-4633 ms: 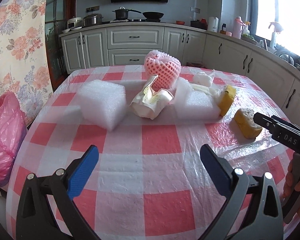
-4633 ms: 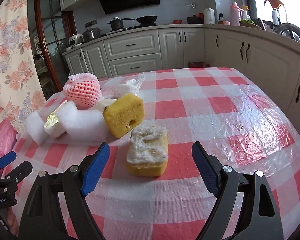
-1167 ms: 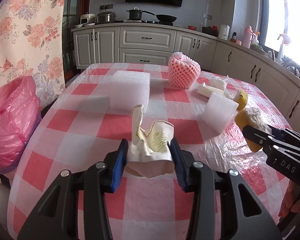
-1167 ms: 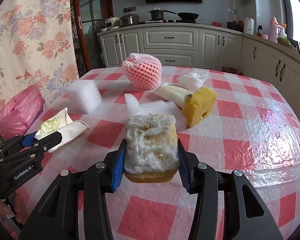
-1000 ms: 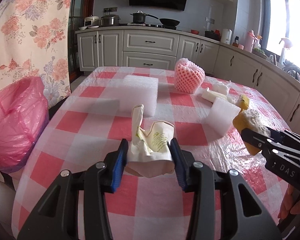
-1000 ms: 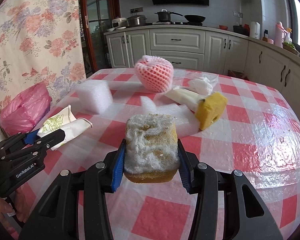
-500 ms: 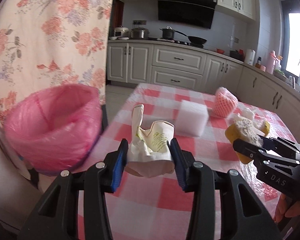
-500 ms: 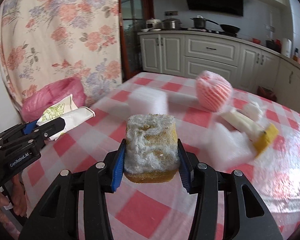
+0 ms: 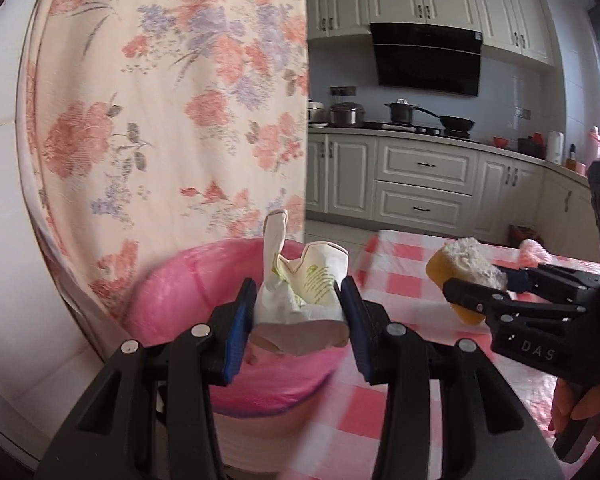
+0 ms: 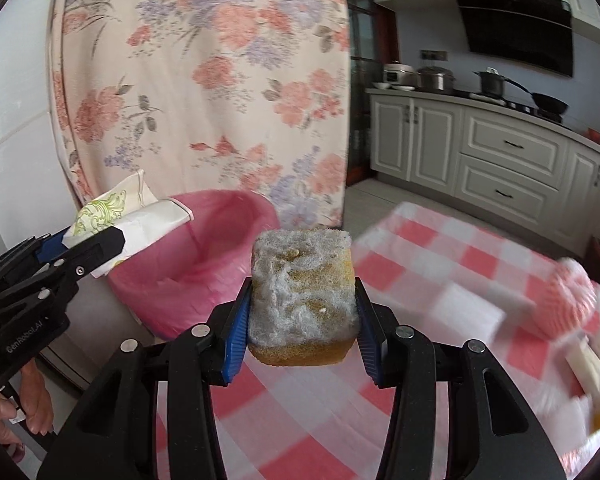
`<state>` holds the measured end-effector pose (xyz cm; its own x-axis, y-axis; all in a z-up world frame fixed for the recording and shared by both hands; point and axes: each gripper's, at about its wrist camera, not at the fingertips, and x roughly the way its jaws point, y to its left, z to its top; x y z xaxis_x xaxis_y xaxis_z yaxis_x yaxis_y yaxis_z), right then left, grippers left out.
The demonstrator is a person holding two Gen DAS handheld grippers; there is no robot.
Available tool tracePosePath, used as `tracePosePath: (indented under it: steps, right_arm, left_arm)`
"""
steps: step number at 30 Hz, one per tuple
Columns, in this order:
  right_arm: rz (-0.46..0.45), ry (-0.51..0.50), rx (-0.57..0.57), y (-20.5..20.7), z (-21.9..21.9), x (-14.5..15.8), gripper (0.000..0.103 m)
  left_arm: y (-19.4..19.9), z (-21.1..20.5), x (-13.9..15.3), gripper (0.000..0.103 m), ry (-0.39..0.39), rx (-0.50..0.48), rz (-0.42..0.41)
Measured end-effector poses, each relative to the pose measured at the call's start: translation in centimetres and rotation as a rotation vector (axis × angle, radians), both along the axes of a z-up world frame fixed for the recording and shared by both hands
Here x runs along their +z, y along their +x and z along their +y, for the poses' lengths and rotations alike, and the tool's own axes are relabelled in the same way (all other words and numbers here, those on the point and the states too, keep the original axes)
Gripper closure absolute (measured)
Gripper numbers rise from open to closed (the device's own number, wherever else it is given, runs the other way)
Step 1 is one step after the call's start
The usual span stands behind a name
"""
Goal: Collect trash
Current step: 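Carry both over the pink bin and open both tools to drop them, then move both open tools back over the table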
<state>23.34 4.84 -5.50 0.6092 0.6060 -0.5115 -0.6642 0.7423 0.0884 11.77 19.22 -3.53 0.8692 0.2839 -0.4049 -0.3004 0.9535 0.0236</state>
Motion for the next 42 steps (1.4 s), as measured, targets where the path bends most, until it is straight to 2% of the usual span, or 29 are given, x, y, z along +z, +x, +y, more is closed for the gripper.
tracePosePath:
  steps: [10, 18, 21, 24, 28, 33, 42]
  right_arm:
    - [-0.008, 0.005, 0.121, 3.0, 8.3, 1.1, 0.057]
    - [0.024, 0.014, 0.155, 5.4, 11.4, 0.2, 0.055]
    - [0.04, 0.017, 0.159, 6.0, 11.7, -0.2, 0.05]
    - [0.043, 0.021, 0.145, 6.3, 11.4, -0.4, 0.033]
    - [0.032, 0.033, 0.121, 5.9, 10.1, 0.0, 0.033]
    - [0.026, 0.057, 0.088, 4.5, 7.7, 0.6, 0.033]
    - [0.045, 0.044, -0.027, 1.4, 1.0, -0.8, 0.028]
  left_arm:
    - [3.0, 8.3, -1.2, 0.061, -0.037, 0.079, 0.047]
    - [5.2, 10.8, -2.8, 0.06, -0.064, 0.093, 0.073]
    - [6.0, 11.8, -3.5, 0.057, -0.085, 0.106, 0.098]
    - [5.7, 12.3, -3.6, 0.04, -0.109, 0.124, 0.083]
    - [4.5, 12.1, -3.7, 0.035, -0.104, 0.142, 0.08]
    - [2.1, 10.5, -3.3, 0.005, -0.1, 0.178, 0.033]
    - [1.0, 4.3, -3.5, 0.005, -0.069, 0.063, 0.038]
